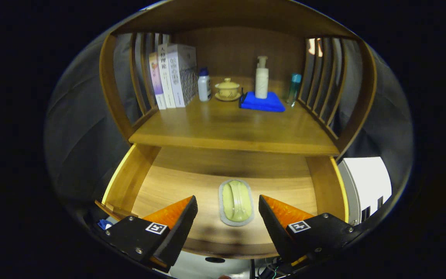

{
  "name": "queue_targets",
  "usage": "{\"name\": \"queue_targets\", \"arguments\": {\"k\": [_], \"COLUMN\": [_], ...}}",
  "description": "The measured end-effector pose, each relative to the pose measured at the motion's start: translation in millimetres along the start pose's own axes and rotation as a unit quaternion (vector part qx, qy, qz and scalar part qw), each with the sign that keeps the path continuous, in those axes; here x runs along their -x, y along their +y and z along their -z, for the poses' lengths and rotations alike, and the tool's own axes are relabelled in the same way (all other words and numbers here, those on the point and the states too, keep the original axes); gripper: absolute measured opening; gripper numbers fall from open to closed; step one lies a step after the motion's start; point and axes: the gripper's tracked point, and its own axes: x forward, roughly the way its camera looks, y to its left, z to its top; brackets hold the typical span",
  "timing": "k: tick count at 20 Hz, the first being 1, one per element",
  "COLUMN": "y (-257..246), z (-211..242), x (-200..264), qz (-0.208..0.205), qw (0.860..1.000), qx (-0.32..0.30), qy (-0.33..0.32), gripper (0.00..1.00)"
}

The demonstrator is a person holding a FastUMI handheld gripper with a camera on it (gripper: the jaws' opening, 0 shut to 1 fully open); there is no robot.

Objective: Pull open the drawer, take out the items inside it, and place them on the countertop above the cabinet.

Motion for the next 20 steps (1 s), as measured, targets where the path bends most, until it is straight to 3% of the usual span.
{"name": "queue_targets", "arguments": {"k": [6,10,16,20], "y": [-10,-23,-24,-17], "z": [26,37,48,55], "x": [-53,-75,-86,-86], "qz": [0.022,0.026,0.015,0.007], "qw": [0.996,0.994,0.992,0.991], "qx": [0.000,-0.029,-0.003,0.033], "qy": [0.085,0.104,0.127,0.132], "gripper": [0.97,0.96,0.72,0.49]}}
